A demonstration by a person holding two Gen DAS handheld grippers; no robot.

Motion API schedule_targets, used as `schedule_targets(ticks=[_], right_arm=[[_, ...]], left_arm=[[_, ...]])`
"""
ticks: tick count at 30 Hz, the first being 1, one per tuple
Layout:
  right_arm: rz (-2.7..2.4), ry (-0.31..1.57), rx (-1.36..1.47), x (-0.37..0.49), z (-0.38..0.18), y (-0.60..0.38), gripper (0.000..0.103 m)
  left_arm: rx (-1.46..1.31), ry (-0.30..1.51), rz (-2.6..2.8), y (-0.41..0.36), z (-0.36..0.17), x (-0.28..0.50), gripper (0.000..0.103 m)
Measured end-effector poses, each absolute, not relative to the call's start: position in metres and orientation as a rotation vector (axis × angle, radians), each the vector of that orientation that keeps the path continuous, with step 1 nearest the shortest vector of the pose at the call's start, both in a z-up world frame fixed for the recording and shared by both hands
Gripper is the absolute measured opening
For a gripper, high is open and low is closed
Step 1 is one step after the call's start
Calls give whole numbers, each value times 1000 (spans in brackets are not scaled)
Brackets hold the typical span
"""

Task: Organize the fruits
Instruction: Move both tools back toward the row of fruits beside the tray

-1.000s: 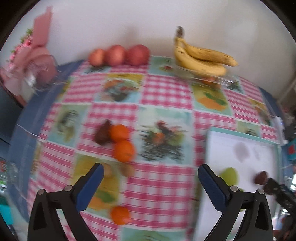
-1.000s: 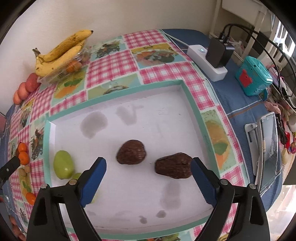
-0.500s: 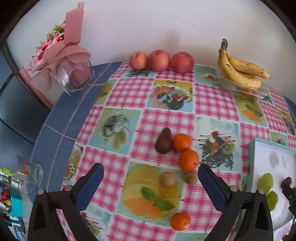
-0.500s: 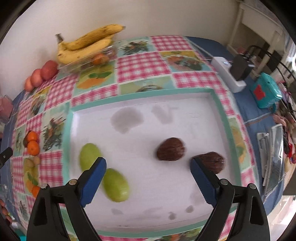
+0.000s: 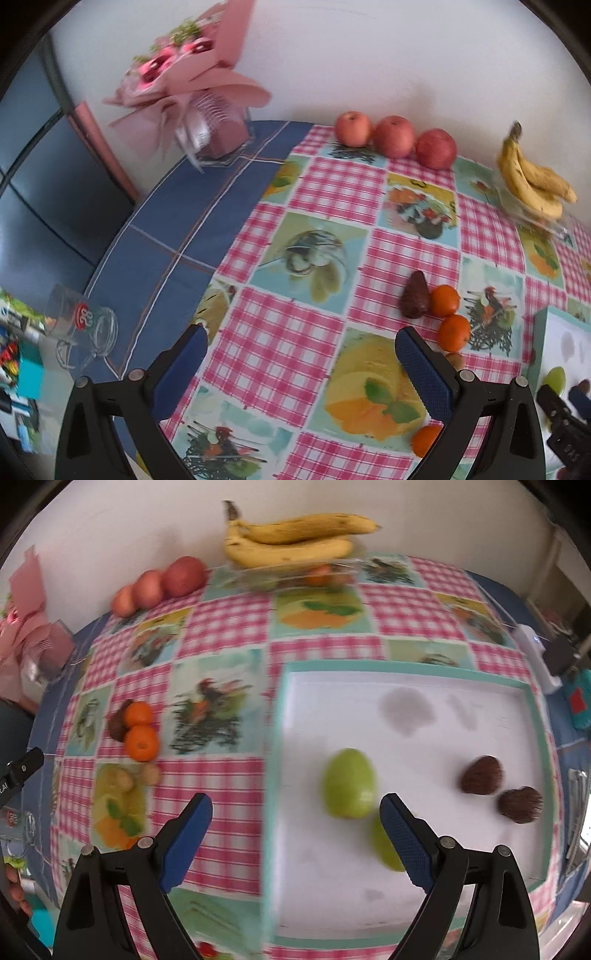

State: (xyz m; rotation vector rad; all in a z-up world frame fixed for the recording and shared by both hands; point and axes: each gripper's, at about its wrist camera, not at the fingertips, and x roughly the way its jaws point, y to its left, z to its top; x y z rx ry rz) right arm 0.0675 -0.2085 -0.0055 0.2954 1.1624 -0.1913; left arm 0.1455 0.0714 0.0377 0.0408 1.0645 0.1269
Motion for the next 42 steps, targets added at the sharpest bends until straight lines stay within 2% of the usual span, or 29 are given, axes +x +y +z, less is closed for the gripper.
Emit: schedule_targets(ticks=[11,19,26,36,42], right_arm=[[-88,1104,251,91,-4,-157,92],[-51,1069,346,99,-6,-160,92],[-33,1056,303,116,-3,-146,92],[-21,996,248,130,9,-131,92],[-10,1025,289,137,-6,-126,91]], left_arm=[[-46,1073,128,91,31,151,103],[-86,1067,89,85,20,164,103],[-198,1053,79,93,15,174,103],[-208,1058,61,97,10,187,103],[-277,1069,0,95,3,195,102]])
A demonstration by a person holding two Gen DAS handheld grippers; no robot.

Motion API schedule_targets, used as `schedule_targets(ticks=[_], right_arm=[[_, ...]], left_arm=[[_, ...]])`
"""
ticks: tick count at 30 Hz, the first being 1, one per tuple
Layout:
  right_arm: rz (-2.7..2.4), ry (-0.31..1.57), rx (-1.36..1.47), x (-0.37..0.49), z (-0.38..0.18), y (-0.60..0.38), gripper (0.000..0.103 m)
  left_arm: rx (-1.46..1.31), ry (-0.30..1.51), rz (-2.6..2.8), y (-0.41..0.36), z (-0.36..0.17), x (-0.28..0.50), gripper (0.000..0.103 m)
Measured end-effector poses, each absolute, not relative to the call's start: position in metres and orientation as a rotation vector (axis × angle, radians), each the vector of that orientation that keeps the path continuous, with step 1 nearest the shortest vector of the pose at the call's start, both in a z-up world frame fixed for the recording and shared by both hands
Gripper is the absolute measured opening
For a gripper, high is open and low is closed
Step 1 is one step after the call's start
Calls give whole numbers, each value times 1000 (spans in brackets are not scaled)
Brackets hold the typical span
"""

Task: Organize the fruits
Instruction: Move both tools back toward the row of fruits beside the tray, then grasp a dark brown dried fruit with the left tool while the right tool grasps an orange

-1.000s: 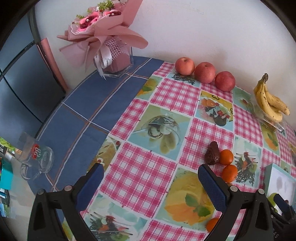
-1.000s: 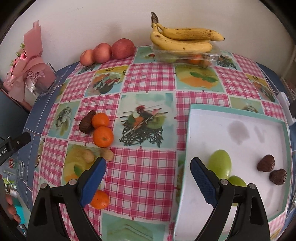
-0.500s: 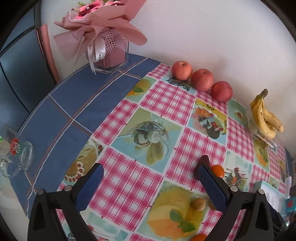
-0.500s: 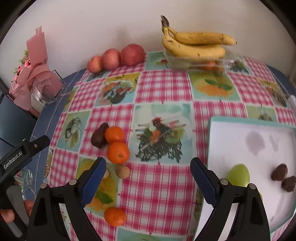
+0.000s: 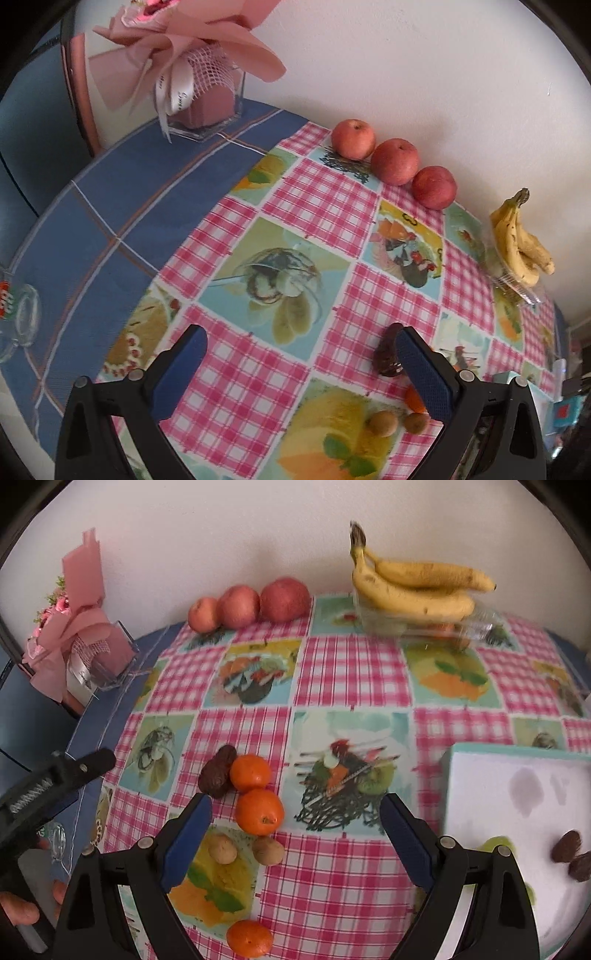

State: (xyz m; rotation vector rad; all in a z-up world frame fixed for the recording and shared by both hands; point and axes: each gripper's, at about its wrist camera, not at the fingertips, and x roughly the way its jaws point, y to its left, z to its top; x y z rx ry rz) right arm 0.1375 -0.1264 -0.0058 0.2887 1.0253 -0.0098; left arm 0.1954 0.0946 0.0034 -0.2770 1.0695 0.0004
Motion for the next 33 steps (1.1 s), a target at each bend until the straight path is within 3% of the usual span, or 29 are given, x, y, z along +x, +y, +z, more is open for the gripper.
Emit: schedule_targets(ticks=[2,6,12,22,24,33], right_arm=[[-25,1029,308,139,-11,-126,89],[1,1030,276,143,-14,-120,71],[55,1077,275,149,-29,-109,56],[97,1120,216,157,-47,-87,54],[91,1131,210,157,-51,-86,46],[89,1132,230,156,-51,-98,41]], left_arm=[[-271,1081,-23,89,-1,199,101],[-293,1118,-82,79,-16,208,92],[-327,1170,-91,76,-37,217,90],[-364,1198,-123,72,-46,222,90],[-368,1202,-133,70,-48,222,90],[-382,1207,-192,58,-49,222,90]])
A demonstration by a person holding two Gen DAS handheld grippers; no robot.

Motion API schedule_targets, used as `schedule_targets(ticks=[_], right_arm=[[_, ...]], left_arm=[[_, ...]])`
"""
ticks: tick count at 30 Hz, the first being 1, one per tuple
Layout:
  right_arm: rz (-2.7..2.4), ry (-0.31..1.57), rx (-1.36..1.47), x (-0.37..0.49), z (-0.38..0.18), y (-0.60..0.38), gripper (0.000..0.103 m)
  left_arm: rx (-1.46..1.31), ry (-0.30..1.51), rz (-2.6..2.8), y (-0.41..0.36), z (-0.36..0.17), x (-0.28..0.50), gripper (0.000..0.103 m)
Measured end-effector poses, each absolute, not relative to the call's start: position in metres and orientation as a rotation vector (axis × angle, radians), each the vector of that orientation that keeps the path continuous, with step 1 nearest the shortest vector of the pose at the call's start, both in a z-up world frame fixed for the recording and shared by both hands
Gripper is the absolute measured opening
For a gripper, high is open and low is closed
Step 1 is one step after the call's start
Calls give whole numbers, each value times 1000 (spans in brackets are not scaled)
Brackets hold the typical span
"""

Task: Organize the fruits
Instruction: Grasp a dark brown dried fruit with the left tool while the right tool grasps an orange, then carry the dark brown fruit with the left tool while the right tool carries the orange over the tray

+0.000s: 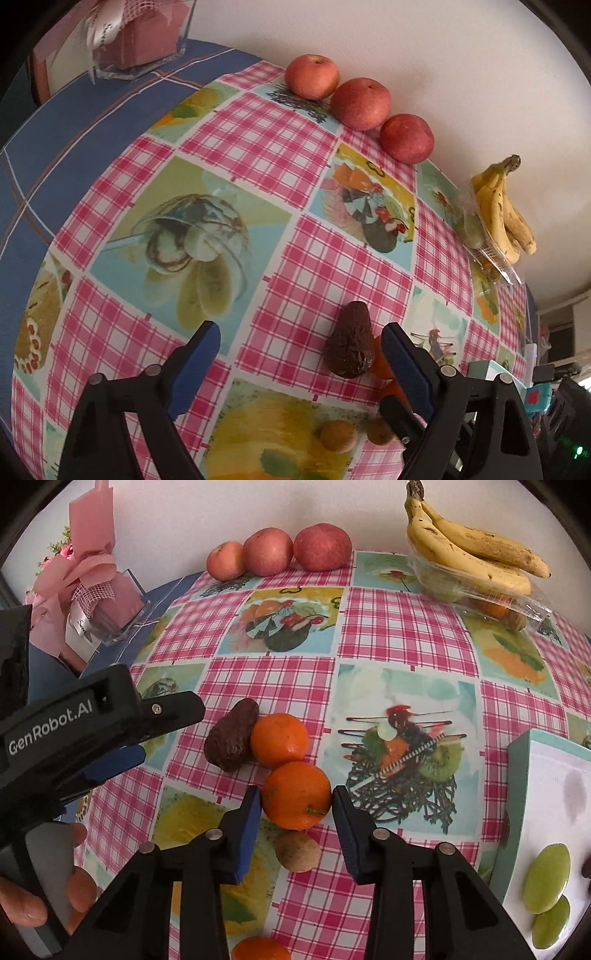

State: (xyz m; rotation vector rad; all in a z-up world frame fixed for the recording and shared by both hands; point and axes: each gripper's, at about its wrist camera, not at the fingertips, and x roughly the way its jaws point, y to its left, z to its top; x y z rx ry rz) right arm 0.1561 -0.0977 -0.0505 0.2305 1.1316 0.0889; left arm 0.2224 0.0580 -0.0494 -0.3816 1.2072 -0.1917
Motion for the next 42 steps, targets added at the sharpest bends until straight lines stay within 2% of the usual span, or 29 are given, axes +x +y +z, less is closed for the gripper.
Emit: schedule_targets(ticks=[7,10,12,18,31,42], right_arm=[[-8,1139,273,152,-49,-134,41],[-29,1141,299,151,-49,-147,41],[-39,1145,305,151,-49,-151,41],[-57,1152,305,149,-47,-160,41],[-56,1067,285,136,-3,-171,40],[-184,1014,267,103,37,-219,40]], left_arm=[[-361,1222,-236,41,-50,223,78],[-358,1239,-258,33,-53,223,66],[-361,1249,-261,28,-54,223,53],[-347,1259,-269,18,-53,222,36],[-343,1141,-254,20,6,208,35],[-286,1070,-266,5,45,185,35]])
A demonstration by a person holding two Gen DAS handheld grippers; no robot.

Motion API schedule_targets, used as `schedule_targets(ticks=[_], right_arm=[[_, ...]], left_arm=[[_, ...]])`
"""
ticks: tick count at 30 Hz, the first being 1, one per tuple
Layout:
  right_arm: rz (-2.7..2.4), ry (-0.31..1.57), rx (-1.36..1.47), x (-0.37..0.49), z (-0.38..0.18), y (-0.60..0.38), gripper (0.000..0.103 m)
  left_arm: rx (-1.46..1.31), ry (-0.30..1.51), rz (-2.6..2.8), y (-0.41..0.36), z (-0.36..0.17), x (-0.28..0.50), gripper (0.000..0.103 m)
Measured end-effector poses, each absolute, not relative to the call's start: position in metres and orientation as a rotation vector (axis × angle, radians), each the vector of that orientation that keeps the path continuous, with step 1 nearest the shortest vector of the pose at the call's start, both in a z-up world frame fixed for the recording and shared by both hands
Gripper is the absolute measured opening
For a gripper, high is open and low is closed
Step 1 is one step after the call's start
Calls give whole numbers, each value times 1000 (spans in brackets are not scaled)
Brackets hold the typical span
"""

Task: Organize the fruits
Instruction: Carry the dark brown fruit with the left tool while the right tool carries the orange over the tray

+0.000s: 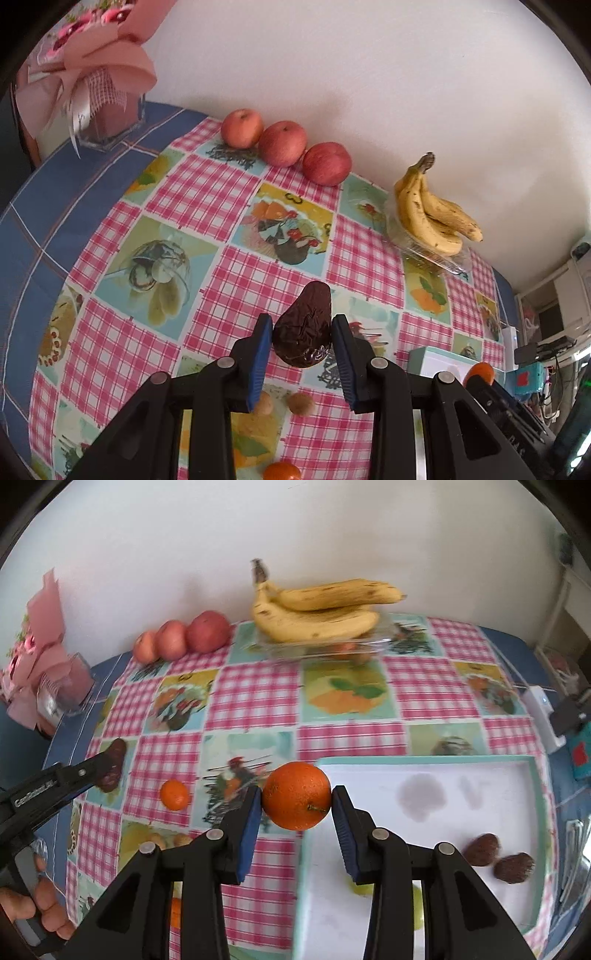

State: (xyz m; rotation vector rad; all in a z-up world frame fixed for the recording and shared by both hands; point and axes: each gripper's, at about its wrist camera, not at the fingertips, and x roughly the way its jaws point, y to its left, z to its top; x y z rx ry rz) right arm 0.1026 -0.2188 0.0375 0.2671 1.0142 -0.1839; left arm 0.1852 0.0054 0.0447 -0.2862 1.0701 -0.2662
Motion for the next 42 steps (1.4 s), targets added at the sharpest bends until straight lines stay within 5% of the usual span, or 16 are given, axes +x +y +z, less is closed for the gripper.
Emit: schedule_targets(ticks=[23,42], right_arm=[[-477,970,417,36,46,-369,40],[-514,1052,470,37,-4,-414,40]], left_arm=[[-79,1074,-538,-145,60,136,35],[48,1201,-574,-218,-19,138,35]])
